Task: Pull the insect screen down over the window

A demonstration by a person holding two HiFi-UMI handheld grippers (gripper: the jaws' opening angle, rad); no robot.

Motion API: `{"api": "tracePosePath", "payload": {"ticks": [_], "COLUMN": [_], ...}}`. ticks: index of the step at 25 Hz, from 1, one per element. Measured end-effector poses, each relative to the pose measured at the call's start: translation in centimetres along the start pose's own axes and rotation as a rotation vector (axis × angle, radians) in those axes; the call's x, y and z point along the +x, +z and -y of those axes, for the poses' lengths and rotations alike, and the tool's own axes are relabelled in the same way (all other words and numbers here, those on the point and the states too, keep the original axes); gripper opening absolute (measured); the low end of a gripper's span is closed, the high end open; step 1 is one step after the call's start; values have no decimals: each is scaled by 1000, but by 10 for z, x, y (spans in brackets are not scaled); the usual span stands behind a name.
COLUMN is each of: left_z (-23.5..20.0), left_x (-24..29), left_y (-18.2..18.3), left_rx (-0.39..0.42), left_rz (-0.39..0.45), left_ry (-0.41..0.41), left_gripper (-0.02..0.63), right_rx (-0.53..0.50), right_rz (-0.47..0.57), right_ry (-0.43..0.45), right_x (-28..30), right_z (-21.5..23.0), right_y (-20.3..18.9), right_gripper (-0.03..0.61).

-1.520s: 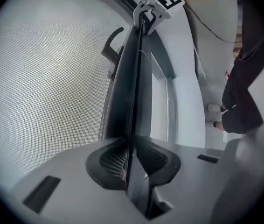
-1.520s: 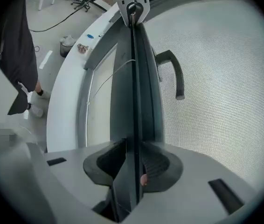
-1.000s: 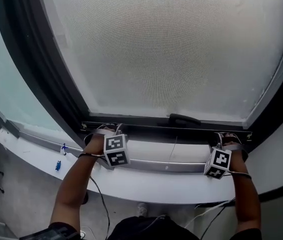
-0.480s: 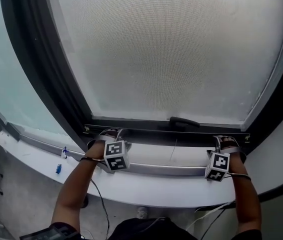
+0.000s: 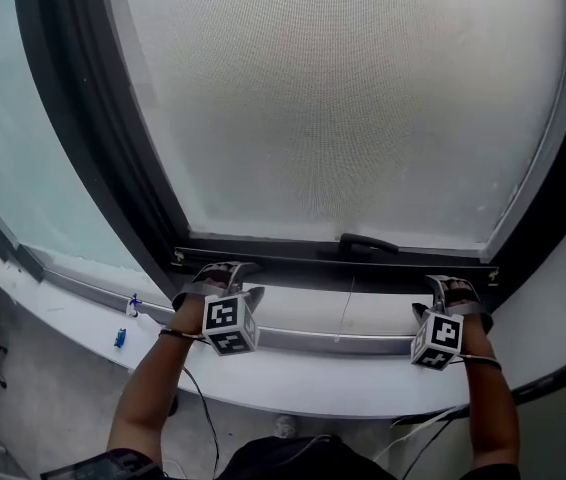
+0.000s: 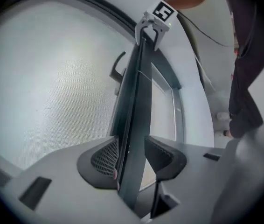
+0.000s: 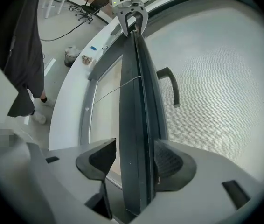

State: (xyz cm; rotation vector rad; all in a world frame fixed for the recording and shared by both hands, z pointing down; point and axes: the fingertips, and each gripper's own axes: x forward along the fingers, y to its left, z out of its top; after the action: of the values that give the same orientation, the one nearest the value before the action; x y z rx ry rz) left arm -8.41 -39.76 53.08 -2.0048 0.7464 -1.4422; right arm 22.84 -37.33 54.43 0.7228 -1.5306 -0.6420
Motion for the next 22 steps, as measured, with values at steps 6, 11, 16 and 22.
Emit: {"api": "tracePosePath", "payload": {"ticks": [6,11,16,22], "left_z": [-8,-18,-6,33], "left_x": [-32,-64,-84,-102], "left_y": [36,50,55,63], "left_rx": [-300,-613,-803,-977], "left_rz": [216,455,524,560], "left_ry": [75,163,282,330], "left_gripper": [152,152,52,9], "right_rx": [160,386,692,902], "right_rz": [95,229,387,537], "right_ry": [-64,-170,-254,-283], "right_x": [-25,-56,-83,-99], "right_z": [4,16,14,-21], "right_y": [12,25,42,67], "right_gripper": [235,235,233,145]}}
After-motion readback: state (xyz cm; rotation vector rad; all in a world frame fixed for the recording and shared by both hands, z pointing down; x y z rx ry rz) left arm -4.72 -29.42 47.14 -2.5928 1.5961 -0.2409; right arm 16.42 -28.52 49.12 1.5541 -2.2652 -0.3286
